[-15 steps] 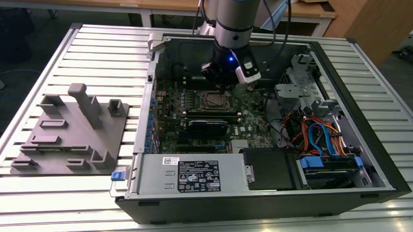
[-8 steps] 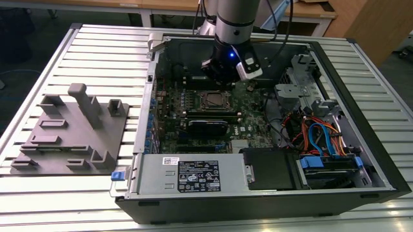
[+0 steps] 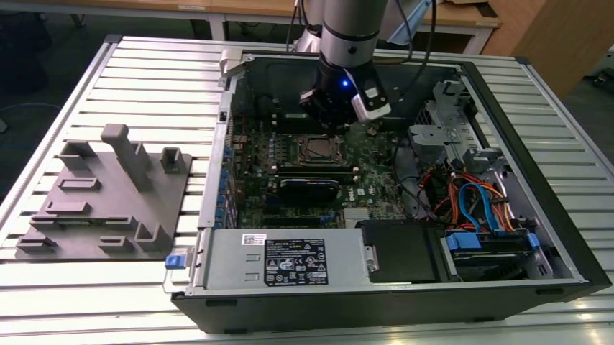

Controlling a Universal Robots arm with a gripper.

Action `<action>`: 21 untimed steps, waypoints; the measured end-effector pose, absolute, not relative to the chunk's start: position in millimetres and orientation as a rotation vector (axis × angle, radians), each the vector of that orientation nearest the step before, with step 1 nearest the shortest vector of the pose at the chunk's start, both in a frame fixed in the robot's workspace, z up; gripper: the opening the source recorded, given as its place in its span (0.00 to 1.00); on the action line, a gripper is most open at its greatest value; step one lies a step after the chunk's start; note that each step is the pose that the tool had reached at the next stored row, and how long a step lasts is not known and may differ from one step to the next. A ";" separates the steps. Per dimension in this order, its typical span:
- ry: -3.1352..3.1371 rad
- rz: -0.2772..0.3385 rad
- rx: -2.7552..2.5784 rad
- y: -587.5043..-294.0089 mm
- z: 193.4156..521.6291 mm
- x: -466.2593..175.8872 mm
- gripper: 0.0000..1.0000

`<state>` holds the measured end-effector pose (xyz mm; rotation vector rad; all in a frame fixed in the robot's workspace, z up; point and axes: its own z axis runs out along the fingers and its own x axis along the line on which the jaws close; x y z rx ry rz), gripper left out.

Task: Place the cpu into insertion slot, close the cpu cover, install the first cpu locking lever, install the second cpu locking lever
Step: 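Install the second cpu locking lever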

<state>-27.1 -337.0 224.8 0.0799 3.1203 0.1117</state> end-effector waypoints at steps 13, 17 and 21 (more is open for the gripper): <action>3.120 0.104 0.080 -339.5 224.7 -27.1 0.10; 3.121 0.104 0.080 -339.7 225.2 -27.1 0.10; 3.120 0.104 0.080 -339.6 227.7 -27.1 0.10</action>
